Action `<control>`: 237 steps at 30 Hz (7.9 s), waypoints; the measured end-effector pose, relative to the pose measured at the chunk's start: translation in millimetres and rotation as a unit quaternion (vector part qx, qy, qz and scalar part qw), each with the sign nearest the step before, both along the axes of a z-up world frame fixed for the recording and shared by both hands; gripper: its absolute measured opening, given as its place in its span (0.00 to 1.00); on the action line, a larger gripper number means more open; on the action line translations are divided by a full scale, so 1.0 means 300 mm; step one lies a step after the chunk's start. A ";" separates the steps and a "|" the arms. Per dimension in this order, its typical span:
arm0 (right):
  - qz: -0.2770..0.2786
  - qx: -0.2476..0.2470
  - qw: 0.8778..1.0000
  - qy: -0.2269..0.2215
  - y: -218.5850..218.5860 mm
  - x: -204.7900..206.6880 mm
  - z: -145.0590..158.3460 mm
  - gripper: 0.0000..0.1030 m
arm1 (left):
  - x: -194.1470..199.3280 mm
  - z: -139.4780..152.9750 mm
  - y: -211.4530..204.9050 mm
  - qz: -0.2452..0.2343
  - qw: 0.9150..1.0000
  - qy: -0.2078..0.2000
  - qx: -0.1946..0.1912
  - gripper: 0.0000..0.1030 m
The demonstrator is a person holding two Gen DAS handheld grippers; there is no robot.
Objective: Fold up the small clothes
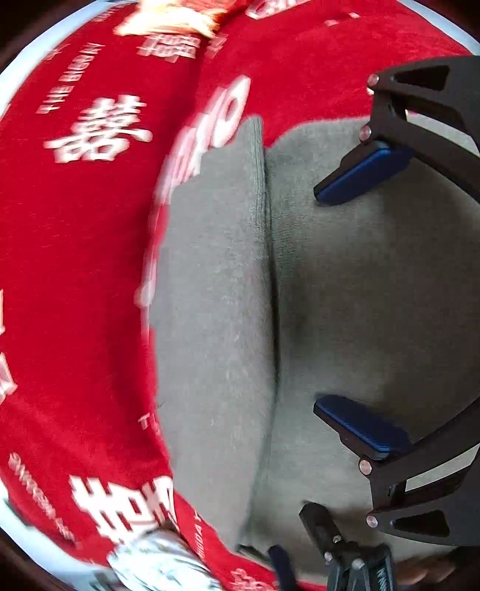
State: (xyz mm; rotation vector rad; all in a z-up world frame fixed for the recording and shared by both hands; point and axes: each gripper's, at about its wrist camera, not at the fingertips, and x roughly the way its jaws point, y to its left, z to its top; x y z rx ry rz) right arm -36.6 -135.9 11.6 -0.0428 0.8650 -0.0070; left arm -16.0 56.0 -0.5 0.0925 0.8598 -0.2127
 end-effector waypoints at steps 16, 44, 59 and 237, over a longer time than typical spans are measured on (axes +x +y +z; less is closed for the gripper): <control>0.024 0.004 0.997 -0.073 -0.002 -0.333 -0.024 1.00 | -0.242 -0.018 0.090 0.041 0.999 -0.009 -0.021 1.00; -0.048 0.093 0.990 0.091 -0.226 -0.562 -0.078 1.00 | -0.486 -0.232 0.261 0.076 0.965 0.210 -0.138 1.00; -0.036 0.175 0.965 0.193 -0.251 -0.571 -0.208 0.75 | -0.551 -0.275 0.173 0.018 0.953 0.257 -0.163 0.39; -0.065 0.280 0.957 0.022 -0.330 0.463 0.105 0.13 | 0.569 0.120 0.213 0.088 0.939 0.109 -0.315 0.12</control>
